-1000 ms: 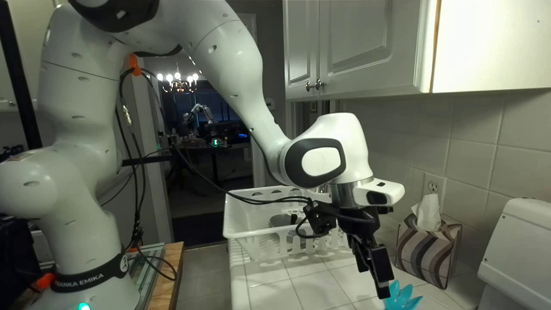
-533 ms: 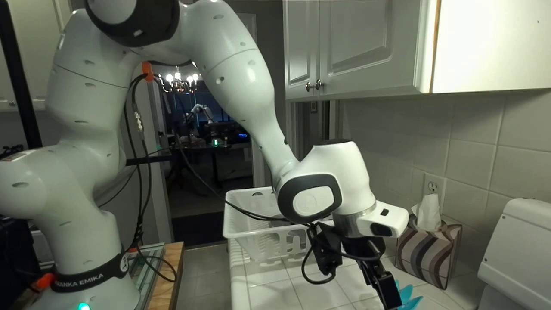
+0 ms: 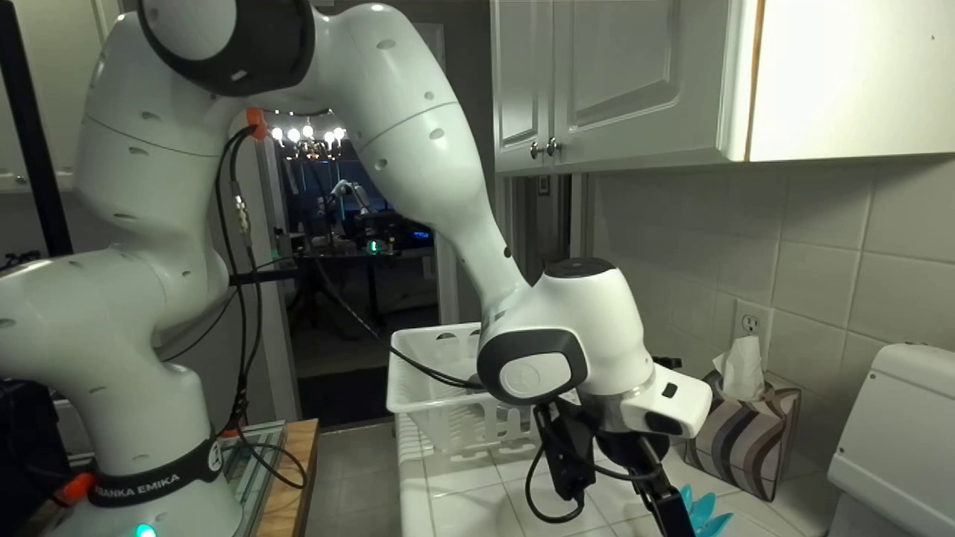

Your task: Put the blue object in the white mug

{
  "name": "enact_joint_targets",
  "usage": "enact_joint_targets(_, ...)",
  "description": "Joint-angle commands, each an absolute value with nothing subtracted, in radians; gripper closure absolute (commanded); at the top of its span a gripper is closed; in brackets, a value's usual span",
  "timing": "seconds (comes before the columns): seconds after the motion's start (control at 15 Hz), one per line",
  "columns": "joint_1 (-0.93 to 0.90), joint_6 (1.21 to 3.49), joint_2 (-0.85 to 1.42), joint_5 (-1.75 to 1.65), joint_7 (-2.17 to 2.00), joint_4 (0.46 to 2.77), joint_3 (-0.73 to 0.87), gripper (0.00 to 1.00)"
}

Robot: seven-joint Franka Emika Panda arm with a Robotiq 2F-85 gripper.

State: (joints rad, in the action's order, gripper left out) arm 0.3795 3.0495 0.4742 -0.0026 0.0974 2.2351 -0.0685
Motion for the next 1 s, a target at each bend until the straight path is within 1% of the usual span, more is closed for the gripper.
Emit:
enact_joint_targets(0.0, 0.411, 3.066, 0.506, 0.03, 0.156, 2.214, -0.093, 0.0)
enact_joint_targets(0.33, 0.417, 3.053, 0.525, 0.032, 0.158, 2.2, -0.101, 0.0)
enact_joint_targets(0.4, 0.417, 3.053, 0.528, 0.032, 0.158, 2.196, -0.103, 0.25)
enact_joint_targets(0.47, 0.418, 3.052, 0.531, 0.031, 0.16, 2.192, -0.106, 0.28)
enact_joint_targets(0.53, 0.416, 3.051, 0.533, 0.03, 0.159, 2.189, -0.105, 0.34)
enact_joint_targets(0.6, 0.416, 3.05, 0.534, 0.029, 0.159, 2.186, -0.106, 0.43)
enact_joint_targets(0.93, 0.419, 3.023, 0.524, 0.027, 0.165, 2.182, -0.112, 0.78)
